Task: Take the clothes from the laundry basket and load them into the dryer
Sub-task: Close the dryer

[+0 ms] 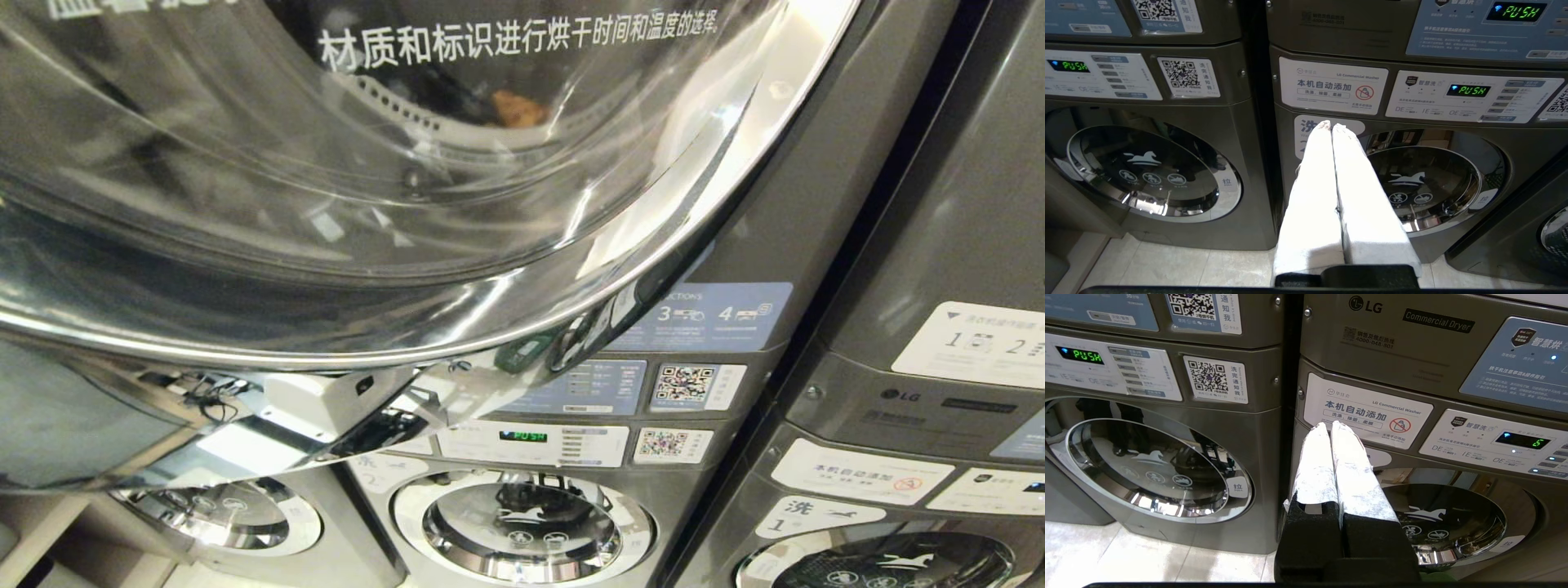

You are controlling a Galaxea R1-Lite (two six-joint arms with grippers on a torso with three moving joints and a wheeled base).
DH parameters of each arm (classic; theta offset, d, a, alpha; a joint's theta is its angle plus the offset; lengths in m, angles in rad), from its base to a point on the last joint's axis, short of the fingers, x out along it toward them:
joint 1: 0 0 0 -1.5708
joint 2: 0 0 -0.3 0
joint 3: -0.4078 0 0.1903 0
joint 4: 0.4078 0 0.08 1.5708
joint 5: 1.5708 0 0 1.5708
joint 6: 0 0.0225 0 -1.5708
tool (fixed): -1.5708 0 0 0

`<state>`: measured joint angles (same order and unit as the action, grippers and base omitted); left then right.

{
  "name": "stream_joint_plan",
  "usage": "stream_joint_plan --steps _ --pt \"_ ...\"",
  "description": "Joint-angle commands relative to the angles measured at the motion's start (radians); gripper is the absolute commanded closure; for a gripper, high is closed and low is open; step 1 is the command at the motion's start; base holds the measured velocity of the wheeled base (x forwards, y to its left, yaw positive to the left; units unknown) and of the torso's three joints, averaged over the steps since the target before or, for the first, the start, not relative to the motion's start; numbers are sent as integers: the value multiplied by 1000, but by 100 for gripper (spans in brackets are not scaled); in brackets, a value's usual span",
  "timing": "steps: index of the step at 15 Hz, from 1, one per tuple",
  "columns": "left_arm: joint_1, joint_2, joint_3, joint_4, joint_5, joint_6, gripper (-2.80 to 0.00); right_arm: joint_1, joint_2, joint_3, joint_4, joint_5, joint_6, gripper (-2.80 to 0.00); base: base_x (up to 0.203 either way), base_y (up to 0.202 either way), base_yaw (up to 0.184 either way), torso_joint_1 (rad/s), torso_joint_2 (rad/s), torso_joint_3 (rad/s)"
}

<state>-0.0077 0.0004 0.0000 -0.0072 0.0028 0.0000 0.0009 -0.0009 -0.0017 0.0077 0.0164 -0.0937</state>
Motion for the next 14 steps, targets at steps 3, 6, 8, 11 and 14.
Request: stream_joint_plan --steps 3,6,8,11,14 --pt "0 -2 0 0 0 0 0 1 1 0 -2 0 0 0 0 0 0 -12 2 6" --pt "0 -2 -38 -29 -24 67 0 1 1 0 -3 0 8 0 0 0 0 0 0 0" --pt "0 -1 -198 -49 -153 94 0 1 0 -1 0 -1 32 0 0 0 0 0 0 0" --pt "0 24 -516 -2 -454 102 0 0 1 -1 0 -1 32 0 0 0 0 0 0 0" --pt "-5 230 -738 34 -606 76 0 1 -1 -1 1 5 28 0 0 0 0 0 0 0"
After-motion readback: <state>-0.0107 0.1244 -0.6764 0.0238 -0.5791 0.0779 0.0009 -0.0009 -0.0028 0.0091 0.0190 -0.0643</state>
